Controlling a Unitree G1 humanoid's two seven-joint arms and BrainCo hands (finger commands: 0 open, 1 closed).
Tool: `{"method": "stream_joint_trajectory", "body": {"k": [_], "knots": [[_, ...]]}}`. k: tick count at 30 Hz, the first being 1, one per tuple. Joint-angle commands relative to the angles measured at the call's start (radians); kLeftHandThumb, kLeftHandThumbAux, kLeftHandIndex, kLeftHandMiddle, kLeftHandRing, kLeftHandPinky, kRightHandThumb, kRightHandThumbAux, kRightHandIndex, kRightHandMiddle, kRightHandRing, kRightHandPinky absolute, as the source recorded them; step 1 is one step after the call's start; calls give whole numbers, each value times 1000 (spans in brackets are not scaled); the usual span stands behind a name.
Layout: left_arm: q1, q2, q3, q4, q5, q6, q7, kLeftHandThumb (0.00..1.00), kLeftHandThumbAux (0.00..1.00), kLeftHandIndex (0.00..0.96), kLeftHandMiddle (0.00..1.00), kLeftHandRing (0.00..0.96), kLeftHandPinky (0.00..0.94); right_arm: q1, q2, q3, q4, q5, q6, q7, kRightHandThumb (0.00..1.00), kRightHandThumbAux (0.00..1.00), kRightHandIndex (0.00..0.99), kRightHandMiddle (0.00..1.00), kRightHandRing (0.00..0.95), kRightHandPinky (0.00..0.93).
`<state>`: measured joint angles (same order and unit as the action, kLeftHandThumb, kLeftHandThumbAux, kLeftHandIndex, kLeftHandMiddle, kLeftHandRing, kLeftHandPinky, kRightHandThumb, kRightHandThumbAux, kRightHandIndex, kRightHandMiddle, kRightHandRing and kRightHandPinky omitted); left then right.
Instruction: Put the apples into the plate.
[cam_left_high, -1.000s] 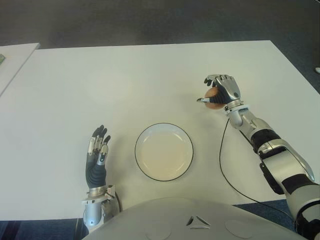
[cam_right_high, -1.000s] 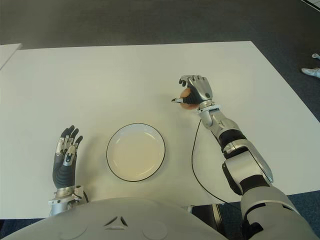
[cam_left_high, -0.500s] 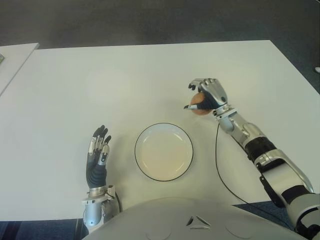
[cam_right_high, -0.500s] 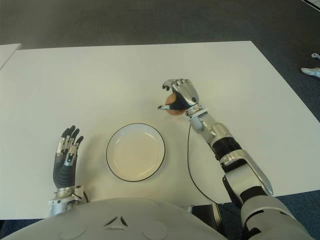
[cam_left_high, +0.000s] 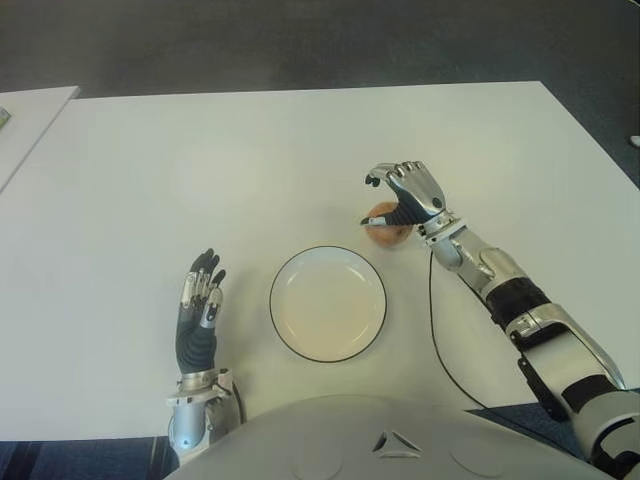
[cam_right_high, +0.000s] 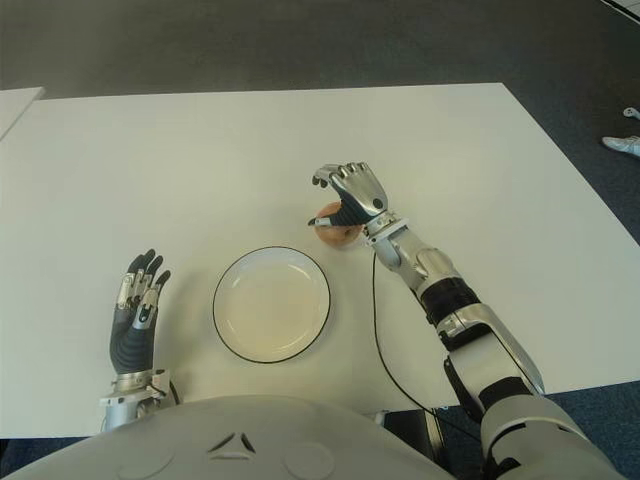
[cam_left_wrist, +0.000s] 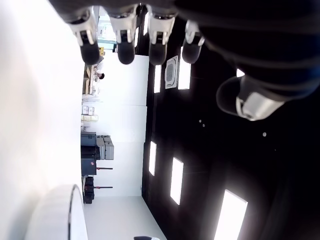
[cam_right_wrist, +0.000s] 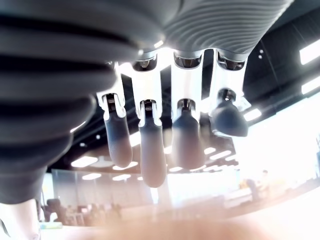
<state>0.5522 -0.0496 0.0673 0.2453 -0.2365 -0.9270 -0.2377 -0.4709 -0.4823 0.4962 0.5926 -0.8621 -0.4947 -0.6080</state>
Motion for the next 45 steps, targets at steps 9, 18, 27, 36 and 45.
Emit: {"method": "stream_joint_trajectory", "body": {"k": [9, 18, 27, 36, 45], "knots": [[-7, -24, -8, 40, -11, 25, 2, 69, 422, 1, 0, 0, 14, -2, -2, 6, 15, -18, -13, 1, 855, 675, 401, 537, 837, 823], [-10, -29, -6, 42, 0, 21, 9, 61, 415, 1, 0, 0, 15, -5, -1, 5, 10, -17, -29, 10, 855, 675, 401, 537, 836, 820], [-7, -27, -4, 38, 0, 29, 7, 66, 410, 0, 0, 0, 12, -3, 3, 1, 7, -10, -35, 23, 855, 675, 401, 538, 835, 820], [-14, -26, -6, 44, -19, 20, -3, 73, 411, 3, 0, 0, 22, -4, 8, 3, 0, -18, -31, 24, 854, 675, 400, 536, 832, 815], [-15, -28, -2, 45, -4, 20, 8, 65, 412, 0, 0, 0, 13, 4, 17, -14, -9, 0, -19, 37, 855, 674, 402, 537, 830, 817]]}}
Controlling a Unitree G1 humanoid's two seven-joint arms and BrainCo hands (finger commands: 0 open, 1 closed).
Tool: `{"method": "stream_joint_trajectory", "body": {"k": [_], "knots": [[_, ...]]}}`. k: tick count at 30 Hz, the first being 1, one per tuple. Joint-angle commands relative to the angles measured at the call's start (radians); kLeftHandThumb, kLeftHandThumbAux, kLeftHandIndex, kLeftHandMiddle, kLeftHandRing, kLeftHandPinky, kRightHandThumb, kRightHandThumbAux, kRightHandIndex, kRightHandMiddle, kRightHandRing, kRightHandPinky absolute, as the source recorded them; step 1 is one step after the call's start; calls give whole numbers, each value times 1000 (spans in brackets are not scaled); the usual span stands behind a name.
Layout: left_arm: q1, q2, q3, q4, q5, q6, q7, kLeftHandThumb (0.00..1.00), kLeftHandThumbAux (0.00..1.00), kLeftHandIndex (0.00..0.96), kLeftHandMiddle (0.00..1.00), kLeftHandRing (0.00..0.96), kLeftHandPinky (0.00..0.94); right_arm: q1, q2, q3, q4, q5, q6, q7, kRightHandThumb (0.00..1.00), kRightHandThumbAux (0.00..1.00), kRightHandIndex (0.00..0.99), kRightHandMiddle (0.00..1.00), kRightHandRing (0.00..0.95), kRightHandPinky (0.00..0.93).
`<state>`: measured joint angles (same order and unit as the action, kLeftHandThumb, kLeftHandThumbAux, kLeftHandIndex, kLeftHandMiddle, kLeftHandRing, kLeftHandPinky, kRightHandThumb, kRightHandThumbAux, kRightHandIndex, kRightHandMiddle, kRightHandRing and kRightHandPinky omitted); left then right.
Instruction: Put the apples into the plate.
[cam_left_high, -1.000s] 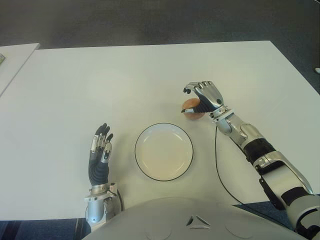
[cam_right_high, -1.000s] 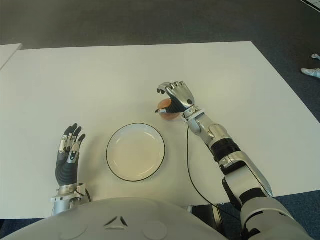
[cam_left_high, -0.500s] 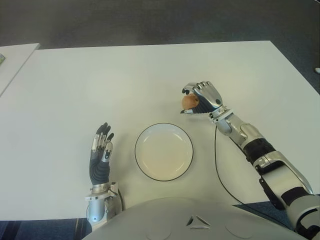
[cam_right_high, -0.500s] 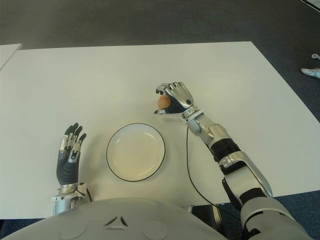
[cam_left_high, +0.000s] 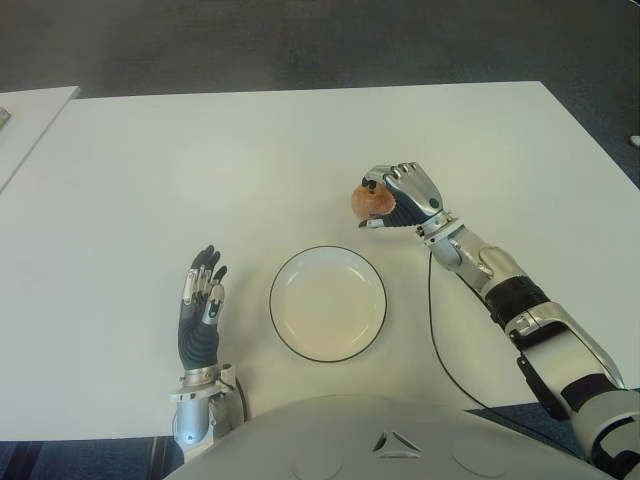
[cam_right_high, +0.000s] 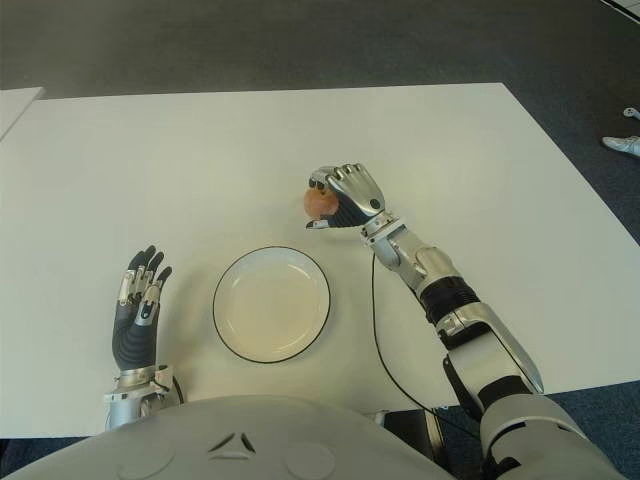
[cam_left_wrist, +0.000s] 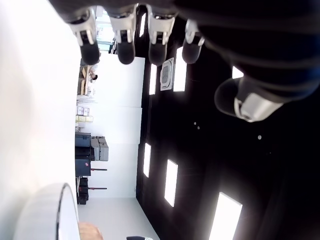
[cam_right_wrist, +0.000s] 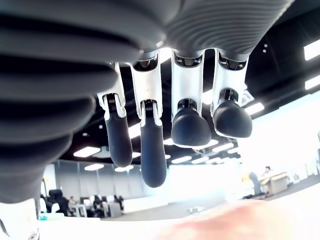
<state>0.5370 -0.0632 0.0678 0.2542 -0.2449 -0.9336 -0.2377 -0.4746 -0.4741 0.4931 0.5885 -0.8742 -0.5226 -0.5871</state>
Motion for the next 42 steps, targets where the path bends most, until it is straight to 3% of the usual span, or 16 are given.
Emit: {"method": "stream_joint_trajectory", "body": {"k": [1, 2, 3, 4, 6, 8, 9, 13, 18, 24, 42], "knots": [[1, -14, -3, 36, 3, 27, 7, 64, 413, 0, 0, 0, 13, 10, 11, -15, -6, 17, 10, 19, 855, 674, 403, 535, 824, 810], [1, -14, -3, 36, 3, 27, 6, 62, 413, 0, 0, 0, 13, 13, 14, -21, -9, 31, 12, 33, 855, 674, 404, 532, 815, 800], [0, -13, -3, 36, 2, 27, 5, 61, 413, 0, 0, 0, 13, 15, 17, -26, -11, 40, 14, 43, 891, 667, 421, 520, 681, 693], [0, -12, -3, 37, 2, 26, 4, 61, 413, 0, 0, 0, 14, 16, 18, -29, -12, 46, 16, 53, 904, 664, 427, 515, 634, 654], [-1, -11, -2, 38, 1, 26, 4, 59, 412, 0, 0, 0, 13, 17, 19, -32, -17, 46, 23, 67, 932, 661, 455, 495, 499, 471], [-3, -11, -2, 40, 0, 26, 2, 59, 410, 0, 0, 0, 12, 13, 13, -26, -21, 29, 38, 82, 819, 683, 433, 361, 319, 288], [-4, -11, -2, 42, -1, 26, 2, 58, 409, 0, 0, 0, 11, 11, 10, -23, -23, 19, 46, 89, 726, 608, 336, 274, 217, 186], [-6, -10, -1, 45, 2, 23, 3, 55, 405, 0, 0, 0, 9, 7, -9, -3, -54, -43, 113, 136, 487, 425, 124, 79, 47, 39], [-8, -12, -1, 48, 3, 28, 6, 54, 402, 0, 0, 0, 8, 13, -18, 3, -90, -69, 173, 205, 351, 286, 22, 13, 7, 6], [-6, -13, -3, 44, -4, 36, 4, 56, 404, 0, 0, 0, 10, 15, -29, 4, -112, -52, 187, 281, 270, 196, 2, 1, 0, 0], [-17, -11, 1, 57, 1, 21, 1, 60, 396, 0, 0, 0, 14, 3, -30, -2, -109, -36, 183, 353, 206, 152, 0, 0, 0, 0]]}}
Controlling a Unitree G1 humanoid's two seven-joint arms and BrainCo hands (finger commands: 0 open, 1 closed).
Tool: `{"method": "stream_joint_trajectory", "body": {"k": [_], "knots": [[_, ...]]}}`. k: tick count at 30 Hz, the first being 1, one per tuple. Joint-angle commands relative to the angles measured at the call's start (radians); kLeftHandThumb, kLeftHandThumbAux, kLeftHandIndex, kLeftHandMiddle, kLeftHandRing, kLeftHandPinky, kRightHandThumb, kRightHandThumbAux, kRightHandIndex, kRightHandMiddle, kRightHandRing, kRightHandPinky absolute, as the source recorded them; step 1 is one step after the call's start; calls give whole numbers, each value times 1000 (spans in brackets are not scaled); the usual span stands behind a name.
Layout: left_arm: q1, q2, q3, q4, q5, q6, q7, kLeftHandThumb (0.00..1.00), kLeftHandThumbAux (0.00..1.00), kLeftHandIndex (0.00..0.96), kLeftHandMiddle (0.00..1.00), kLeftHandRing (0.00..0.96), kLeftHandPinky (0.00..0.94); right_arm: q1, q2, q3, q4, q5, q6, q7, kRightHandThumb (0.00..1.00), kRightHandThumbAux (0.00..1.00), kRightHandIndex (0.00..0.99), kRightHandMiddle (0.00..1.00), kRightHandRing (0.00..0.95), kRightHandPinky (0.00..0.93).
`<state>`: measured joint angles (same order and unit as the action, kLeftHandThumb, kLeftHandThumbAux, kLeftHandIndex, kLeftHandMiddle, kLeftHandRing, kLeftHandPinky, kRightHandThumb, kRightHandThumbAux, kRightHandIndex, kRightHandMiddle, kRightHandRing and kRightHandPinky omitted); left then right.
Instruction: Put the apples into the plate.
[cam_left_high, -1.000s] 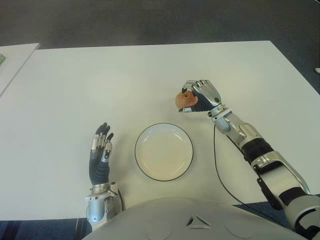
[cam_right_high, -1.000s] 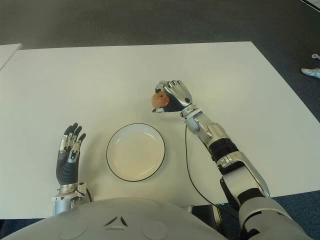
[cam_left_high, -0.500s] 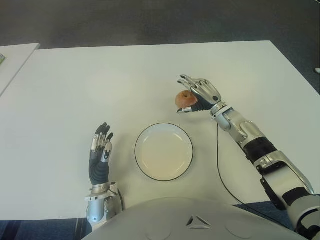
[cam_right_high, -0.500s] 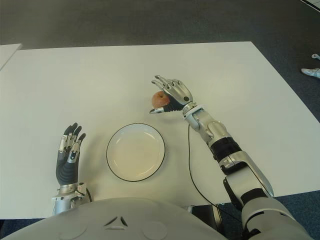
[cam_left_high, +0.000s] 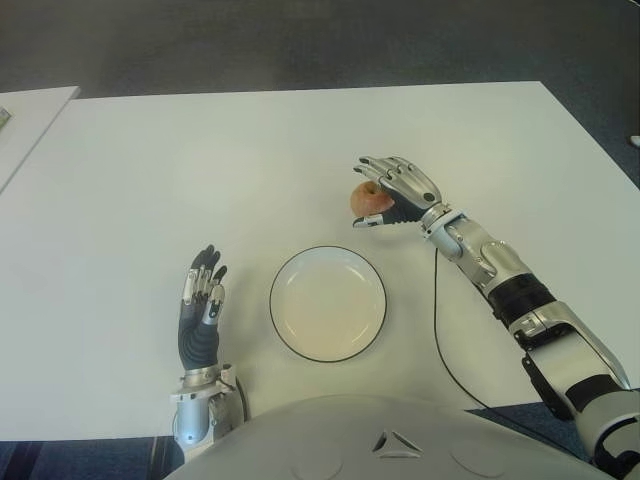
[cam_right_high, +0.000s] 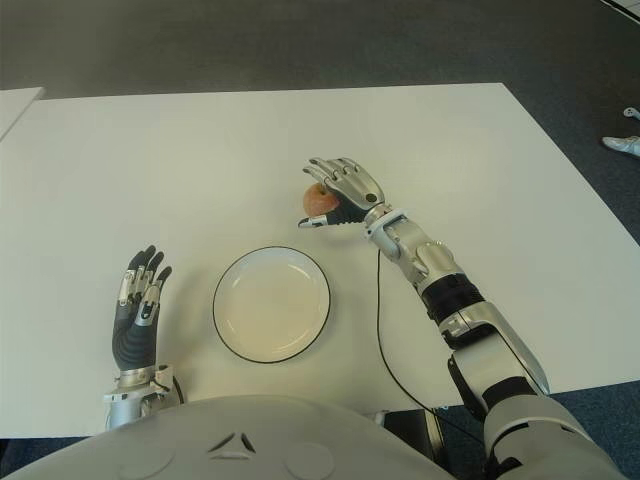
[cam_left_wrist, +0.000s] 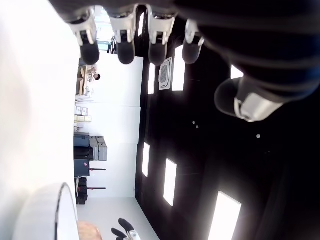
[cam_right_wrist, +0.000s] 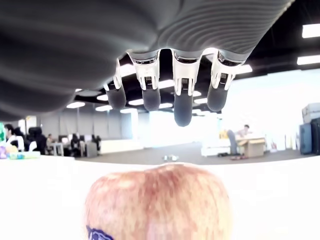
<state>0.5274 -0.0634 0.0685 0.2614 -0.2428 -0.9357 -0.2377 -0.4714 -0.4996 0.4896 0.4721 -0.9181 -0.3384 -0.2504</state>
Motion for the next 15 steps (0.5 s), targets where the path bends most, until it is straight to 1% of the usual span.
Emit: {"method": "stream_joint_trajectory", "body": {"k": [1, 15], "knots": [[-7, -10, 1, 51, 1, 21, 2, 59, 395, 0, 0, 0, 13, -1, -4, 1, 8, 8, -2, 18, 206, 152, 0, 0, 0, 0], [-5, -8, 2, 47, 6, 22, 8, 55, 385, 0, 0, 0, 8, -15, -3, 2, 27, 15, -14, 34, 202, 149, 0, 0, 0, 0]]}}
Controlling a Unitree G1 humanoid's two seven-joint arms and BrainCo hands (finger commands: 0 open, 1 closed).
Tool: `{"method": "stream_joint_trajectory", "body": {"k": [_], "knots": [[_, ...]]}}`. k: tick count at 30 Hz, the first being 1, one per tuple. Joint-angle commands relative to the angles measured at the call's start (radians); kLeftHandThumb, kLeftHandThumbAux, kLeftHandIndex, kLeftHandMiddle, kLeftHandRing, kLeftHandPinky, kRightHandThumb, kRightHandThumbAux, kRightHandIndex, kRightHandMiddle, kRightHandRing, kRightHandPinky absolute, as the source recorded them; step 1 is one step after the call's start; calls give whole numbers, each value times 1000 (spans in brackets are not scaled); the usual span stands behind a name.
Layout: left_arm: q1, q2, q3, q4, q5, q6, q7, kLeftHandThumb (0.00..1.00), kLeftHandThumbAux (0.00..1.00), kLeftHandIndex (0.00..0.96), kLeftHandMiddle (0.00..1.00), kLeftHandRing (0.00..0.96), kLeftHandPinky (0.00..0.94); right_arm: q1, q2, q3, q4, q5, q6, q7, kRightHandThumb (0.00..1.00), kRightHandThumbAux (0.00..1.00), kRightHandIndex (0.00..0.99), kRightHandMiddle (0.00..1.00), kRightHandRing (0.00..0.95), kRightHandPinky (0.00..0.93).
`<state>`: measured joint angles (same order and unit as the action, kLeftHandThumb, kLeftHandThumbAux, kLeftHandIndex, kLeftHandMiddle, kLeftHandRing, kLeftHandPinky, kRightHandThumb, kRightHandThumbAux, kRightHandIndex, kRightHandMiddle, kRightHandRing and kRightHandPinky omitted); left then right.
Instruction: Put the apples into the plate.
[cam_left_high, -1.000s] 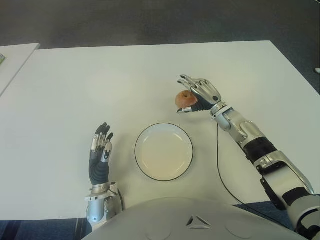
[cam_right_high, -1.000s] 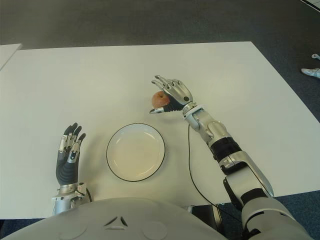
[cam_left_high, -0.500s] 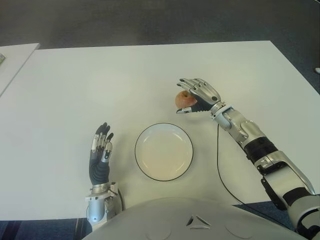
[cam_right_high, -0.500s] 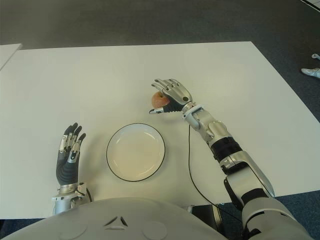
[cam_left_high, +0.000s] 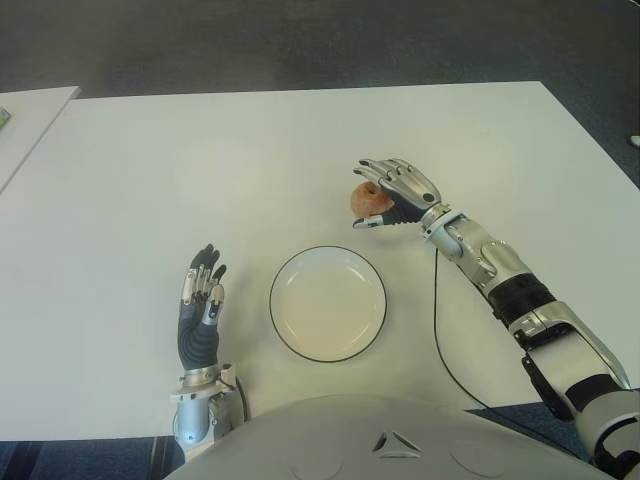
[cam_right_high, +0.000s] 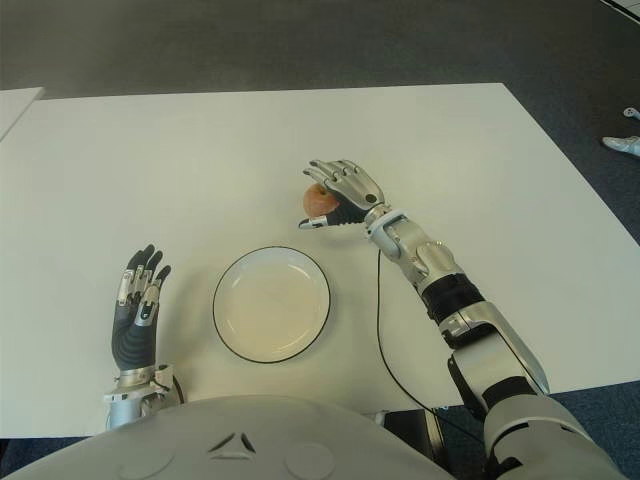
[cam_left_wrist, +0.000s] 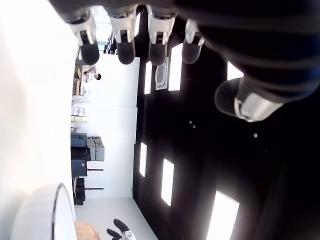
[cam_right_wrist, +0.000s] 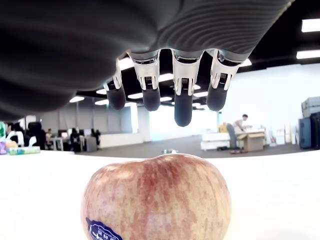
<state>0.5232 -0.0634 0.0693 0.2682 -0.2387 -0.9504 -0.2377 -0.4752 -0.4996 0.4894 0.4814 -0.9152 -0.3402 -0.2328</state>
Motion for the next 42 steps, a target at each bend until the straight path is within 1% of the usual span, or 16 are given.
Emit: {"method": "stream_joint_trajectory", "body": {"k": [1, 6, 10, 16, 25, 29, 34, 42], "knots": [[0, -8, 0, 38, 1, 39, 7, 55, 385, 0, 0, 0, 9, -13, -4, 3, 18, 13, -13, 18, 202, 149, 0, 0, 0, 0], [4, -10, -2, 32, -4, 36, 5, 58, 391, 0, 0, 0, 13, -37, 5, 9, 63, 17, -26, 30, 196, 148, 0, 0, 0, 0], [10, -12, -3, 27, 6, 32, 8, 58, 391, 0, 0, 0, 12, -74, 33, 27, 178, 10, -38, 0, 194, 150, 0, 0, 0, 0], [22, -13, -8, 17, 10, 34, 8, 57, 389, 0, 0, 0, 8, -105, 58, 40, 280, 19, -61, -36, 200, 161, 0, 0, 0, 0], [37, -18, -16, 11, 6, 26, 3, 48, 382, 0, 0, 0, 3, -139, 82, 53, 378, 29, -89, -80, 214, 176, 0, 0, 0, 0], [45, -20, -19, 12, 15, 11, 4, 41, 381, 0, 0, 0, 0, -160, 96, 61, 419, 26, -95, -92, 218, 183, 0, 0, 0, 0], [48, -22, -18, 22, 26, -1, 8, 38, 376, 0, 0, 0, 1, -204, 129, 78, 495, 20, -92, -109, 221, 189, 0, 0, 0, 0], [50, -30, -21, 38, 14, -22, -1, 40, 375, 0, 0, 0, 7, -249, 161, 105, 568, 15, -84, -132, 228, 200, 0, 0, 0, 0]]}}
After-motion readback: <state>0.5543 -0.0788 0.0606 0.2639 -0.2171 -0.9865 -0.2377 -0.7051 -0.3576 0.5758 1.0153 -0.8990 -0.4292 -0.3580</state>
